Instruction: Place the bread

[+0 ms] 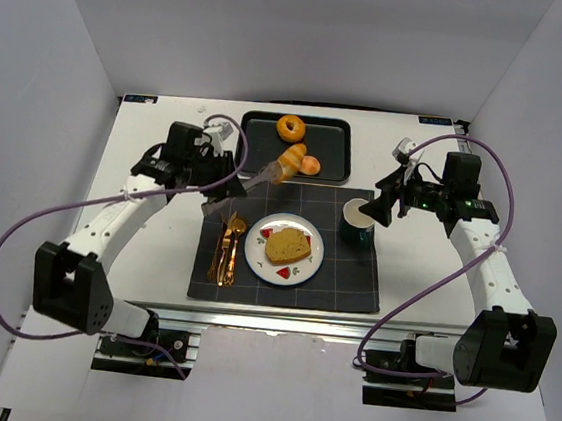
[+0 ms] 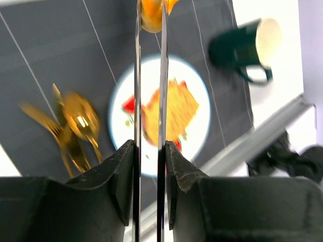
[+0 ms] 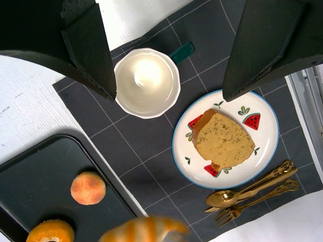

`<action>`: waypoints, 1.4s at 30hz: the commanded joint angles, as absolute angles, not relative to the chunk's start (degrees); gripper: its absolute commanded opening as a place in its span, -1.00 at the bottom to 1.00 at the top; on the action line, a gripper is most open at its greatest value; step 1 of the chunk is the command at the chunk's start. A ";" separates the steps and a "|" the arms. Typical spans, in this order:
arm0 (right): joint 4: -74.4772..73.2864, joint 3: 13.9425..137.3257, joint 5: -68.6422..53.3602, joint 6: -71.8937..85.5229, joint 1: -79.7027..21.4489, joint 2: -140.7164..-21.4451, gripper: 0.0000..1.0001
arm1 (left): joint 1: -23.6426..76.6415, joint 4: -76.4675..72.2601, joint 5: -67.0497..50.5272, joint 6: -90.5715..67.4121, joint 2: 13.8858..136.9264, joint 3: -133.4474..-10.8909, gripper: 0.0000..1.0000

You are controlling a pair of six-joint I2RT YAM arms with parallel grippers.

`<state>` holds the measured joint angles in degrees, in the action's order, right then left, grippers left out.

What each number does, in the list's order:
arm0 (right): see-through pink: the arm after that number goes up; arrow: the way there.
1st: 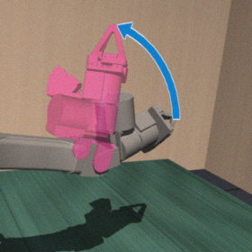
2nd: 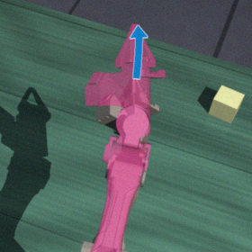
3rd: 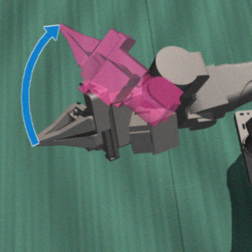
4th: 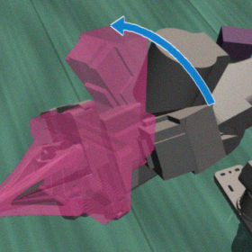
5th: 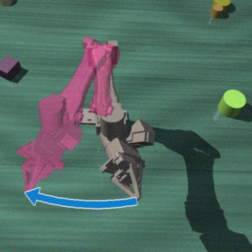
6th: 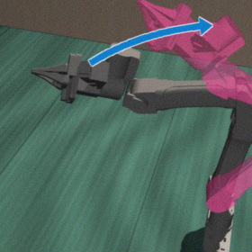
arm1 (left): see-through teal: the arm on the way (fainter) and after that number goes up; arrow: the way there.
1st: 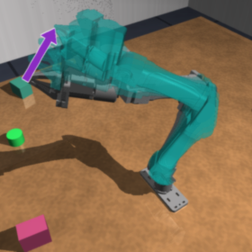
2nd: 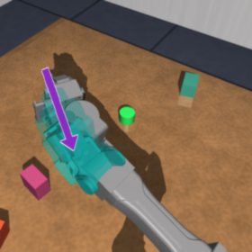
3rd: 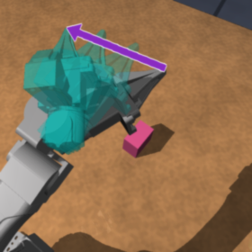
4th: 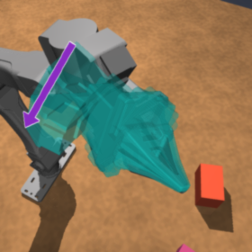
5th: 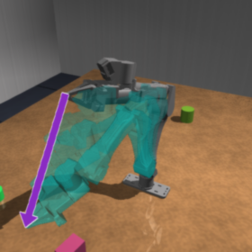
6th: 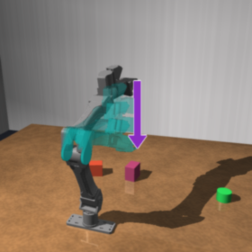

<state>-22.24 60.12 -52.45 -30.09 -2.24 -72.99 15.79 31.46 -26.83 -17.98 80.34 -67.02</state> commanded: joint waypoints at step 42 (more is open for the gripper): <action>-21.53 60.21 -52.47 -30.67 -1.93 -72.25 0.79 | 27.95 51.06 -22.86 -29.09 65.21 -59.32 0.06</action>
<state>-22.48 60.18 -51.75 -30.55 -2.24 -73.76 27.62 52.47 -23.70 -29.39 65.84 -57.01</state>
